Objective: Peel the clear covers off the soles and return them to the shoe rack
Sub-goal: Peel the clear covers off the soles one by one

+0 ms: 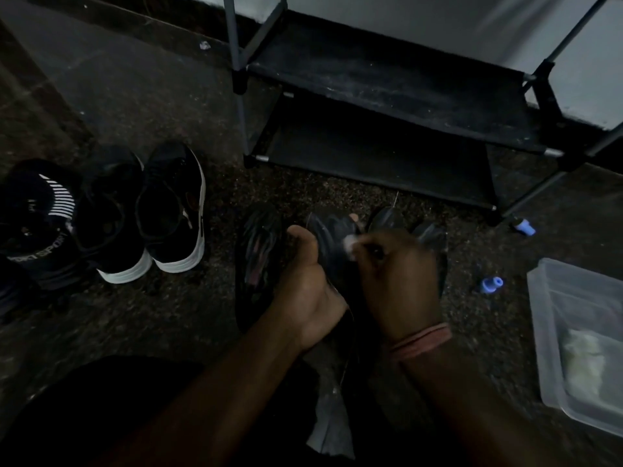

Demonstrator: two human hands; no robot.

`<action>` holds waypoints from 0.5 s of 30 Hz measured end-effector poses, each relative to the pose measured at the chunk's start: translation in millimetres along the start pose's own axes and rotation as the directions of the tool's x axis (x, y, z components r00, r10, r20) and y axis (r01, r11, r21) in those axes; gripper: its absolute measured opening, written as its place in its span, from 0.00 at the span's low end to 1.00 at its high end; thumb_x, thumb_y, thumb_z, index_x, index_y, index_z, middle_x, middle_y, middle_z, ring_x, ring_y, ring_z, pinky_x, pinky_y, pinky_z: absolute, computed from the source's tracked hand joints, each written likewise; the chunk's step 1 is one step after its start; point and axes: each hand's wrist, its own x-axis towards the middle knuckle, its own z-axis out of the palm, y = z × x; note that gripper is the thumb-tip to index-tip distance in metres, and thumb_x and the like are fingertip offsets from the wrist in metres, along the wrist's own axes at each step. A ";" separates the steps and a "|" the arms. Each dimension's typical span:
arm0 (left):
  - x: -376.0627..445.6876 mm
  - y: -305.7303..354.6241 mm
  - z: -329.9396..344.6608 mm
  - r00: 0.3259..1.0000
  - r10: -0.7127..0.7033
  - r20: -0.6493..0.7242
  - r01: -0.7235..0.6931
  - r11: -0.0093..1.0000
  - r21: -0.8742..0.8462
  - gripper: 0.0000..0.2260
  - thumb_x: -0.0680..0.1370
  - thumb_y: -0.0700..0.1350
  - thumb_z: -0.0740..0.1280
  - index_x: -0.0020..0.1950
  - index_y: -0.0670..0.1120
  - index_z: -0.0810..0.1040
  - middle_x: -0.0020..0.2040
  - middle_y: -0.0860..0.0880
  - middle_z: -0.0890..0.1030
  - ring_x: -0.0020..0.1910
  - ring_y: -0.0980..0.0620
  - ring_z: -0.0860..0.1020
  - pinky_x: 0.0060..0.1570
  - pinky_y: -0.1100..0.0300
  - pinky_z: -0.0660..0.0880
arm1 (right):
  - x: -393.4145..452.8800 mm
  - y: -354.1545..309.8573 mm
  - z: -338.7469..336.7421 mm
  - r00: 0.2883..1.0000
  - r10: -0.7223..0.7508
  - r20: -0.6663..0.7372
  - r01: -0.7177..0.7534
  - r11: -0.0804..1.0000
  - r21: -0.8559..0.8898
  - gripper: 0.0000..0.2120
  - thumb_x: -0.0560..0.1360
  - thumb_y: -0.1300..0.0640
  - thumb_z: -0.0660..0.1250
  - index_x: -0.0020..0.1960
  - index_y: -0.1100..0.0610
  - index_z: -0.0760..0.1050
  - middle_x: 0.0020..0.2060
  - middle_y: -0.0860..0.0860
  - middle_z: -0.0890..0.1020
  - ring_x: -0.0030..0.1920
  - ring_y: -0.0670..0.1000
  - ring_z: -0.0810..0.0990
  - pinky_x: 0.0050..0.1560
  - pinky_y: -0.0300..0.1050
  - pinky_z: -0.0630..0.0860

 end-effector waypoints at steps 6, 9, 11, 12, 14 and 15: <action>-0.3 1.4 -3.1 1.000 -0.006 0.030 0.007 1.000 -0.004 0.40 0.78 0.72 0.44 0.71 0.47 0.76 0.68 0.48 0.81 0.66 0.50 0.79 0.62 0.55 0.77 | -18.7 -33.8 10.8 0.995 -0.079 0.057 0.079 0.997 0.002 0.08 0.76 0.57 0.66 0.50 0.56 0.83 0.48 0.53 0.84 0.51 0.50 0.81 0.55 0.47 0.76; -1.8 -2.3 -1.1 0.998 -0.023 0.064 0.025 0.999 -0.027 0.39 0.79 0.71 0.46 0.68 0.45 0.80 0.67 0.44 0.81 0.66 0.48 0.80 0.66 0.53 0.75 | -1.3 -7.2 7.5 0.998 -0.013 -0.055 0.014 1.000 0.020 0.03 0.75 0.61 0.69 0.46 0.56 0.82 0.44 0.53 0.83 0.48 0.52 0.81 0.51 0.52 0.77; -0.4 -4.6 -2.3 0.999 -0.024 0.037 0.024 1.000 0.004 0.38 0.79 0.71 0.46 0.71 0.46 0.77 0.68 0.45 0.80 0.67 0.48 0.79 0.68 0.52 0.74 | 0.1 1.5 1.0 0.995 0.041 -0.092 -0.042 0.999 -0.016 0.02 0.76 0.61 0.69 0.46 0.56 0.81 0.43 0.52 0.83 0.47 0.51 0.80 0.49 0.52 0.77; 0.2 -2.8 -3.1 0.999 -0.025 0.025 0.025 1.000 0.014 0.38 0.79 0.71 0.46 0.72 0.46 0.75 0.69 0.45 0.80 0.68 0.49 0.78 0.67 0.53 0.74 | -5.4 -5.3 3.2 0.999 0.027 -0.041 -0.028 1.000 -0.010 0.03 0.76 0.62 0.69 0.46 0.55 0.82 0.44 0.52 0.82 0.47 0.50 0.80 0.49 0.51 0.77; -0.3 2.3 -4.0 0.999 -0.029 0.025 0.029 1.000 -0.002 0.40 0.78 0.72 0.46 0.73 0.45 0.74 0.69 0.46 0.79 0.68 0.49 0.78 0.66 0.53 0.73 | -18.5 -27.1 9.3 0.995 -0.035 0.098 0.031 0.999 0.040 0.05 0.74 0.62 0.70 0.45 0.54 0.82 0.43 0.51 0.82 0.46 0.48 0.80 0.49 0.47 0.77; -0.5 2.5 -5.0 0.999 -0.025 0.026 0.025 1.000 -0.014 0.39 0.78 0.72 0.46 0.72 0.45 0.76 0.68 0.45 0.80 0.66 0.49 0.79 0.65 0.53 0.73 | -19.0 -29.0 10.8 0.992 -0.051 0.117 0.043 0.997 0.068 0.05 0.74 0.62 0.70 0.45 0.53 0.83 0.43 0.50 0.83 0.46 0.47 0.81 0.50 0.46 0.77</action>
